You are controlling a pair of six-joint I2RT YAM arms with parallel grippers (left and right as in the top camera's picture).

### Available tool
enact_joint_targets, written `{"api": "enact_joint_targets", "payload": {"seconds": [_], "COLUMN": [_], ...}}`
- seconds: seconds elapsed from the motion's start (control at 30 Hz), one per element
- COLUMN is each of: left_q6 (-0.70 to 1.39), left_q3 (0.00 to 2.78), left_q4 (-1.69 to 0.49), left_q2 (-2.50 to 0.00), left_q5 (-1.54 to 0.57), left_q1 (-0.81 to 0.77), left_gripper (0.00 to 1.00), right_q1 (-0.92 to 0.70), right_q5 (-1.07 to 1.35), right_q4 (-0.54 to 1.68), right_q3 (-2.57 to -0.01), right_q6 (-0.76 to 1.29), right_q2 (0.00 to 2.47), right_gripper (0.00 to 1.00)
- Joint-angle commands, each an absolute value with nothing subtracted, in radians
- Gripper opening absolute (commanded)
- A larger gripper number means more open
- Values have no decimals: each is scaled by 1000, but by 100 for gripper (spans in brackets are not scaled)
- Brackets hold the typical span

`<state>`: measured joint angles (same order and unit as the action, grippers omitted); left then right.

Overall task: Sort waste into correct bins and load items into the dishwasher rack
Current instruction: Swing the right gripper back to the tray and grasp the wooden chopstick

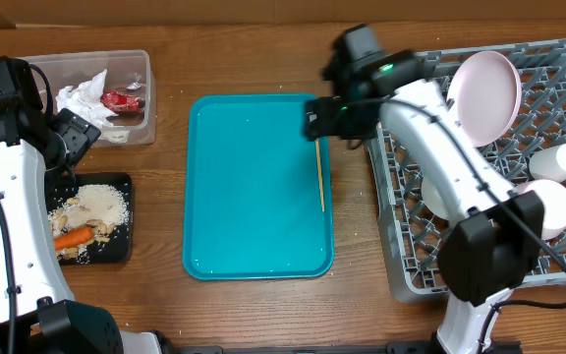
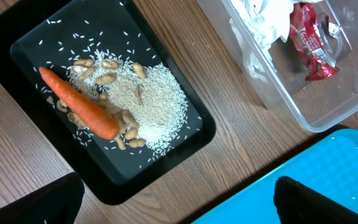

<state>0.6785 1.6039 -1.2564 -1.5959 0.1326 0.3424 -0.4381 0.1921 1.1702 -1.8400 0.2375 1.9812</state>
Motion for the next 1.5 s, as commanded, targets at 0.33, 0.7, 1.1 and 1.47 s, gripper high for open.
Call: {"api": "enact_joint_targets", "payload": {"seconds": [0.33, 0.7, 1.1, 1.47], "left_q6": [673, 673, 673, 673], "left_q3": [1624, 1624, 1624, 1624], "left_q4": [-1255, -1255, -1255, -1255], "left_q2": [-1597, -1597, -1597, -1597], "left_q5": [148, 149, 149, 145], "left_q1": [345, 345, 347, 347], "left_gripper": [100, 100, 100, 100], "right_q1": [-543, -543, -544, -544], "right_q5": [-25, -25, 43, 114], "right_q4": [1029, 996, 976, 1004], "right_q3": [-1734, -1734, -1732, -1737], "right_q6": [421, 421, 424, 447], "right_q2": [2117, 2209, 2294, 2296], "right_gripper": [86, 85, 80, 4]}}
